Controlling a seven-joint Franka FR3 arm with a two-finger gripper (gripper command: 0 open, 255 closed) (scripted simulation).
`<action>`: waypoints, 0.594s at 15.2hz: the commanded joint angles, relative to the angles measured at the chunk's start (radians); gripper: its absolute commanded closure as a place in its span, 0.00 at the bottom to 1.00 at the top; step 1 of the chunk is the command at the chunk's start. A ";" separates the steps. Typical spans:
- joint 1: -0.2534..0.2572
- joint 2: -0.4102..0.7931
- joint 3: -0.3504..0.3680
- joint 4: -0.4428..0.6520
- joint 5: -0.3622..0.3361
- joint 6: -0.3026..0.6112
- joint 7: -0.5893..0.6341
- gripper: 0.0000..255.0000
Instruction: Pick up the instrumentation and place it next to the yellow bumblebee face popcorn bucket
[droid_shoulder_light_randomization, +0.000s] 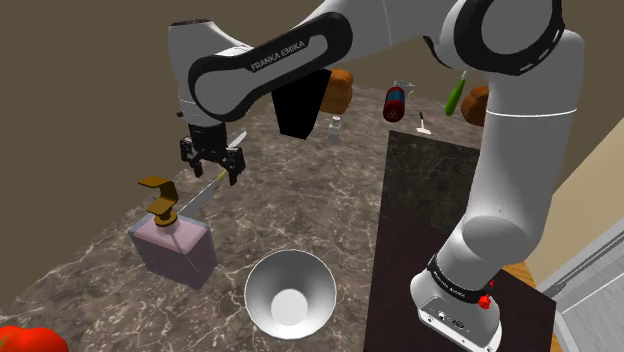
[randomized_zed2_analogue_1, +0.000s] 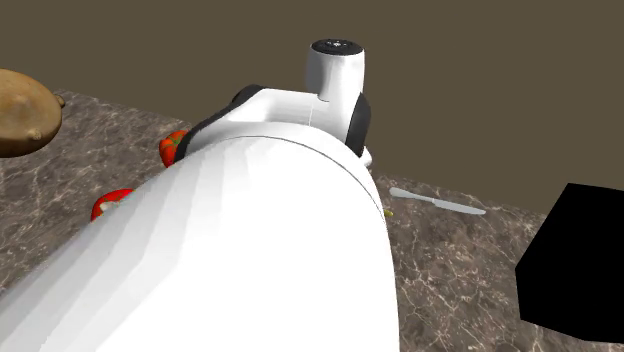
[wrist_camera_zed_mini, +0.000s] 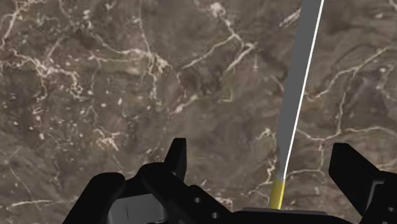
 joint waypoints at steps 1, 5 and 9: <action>0.037 0.096 -0.024 0.100 -0.037 -0.009 0.073 0.00; 0.050 0.128 -0.036 0.100 -0.052 0.020 0.090 0.00; 0.056 0.156 -0.046 0.078 -0.070 0.068 0.101 0.00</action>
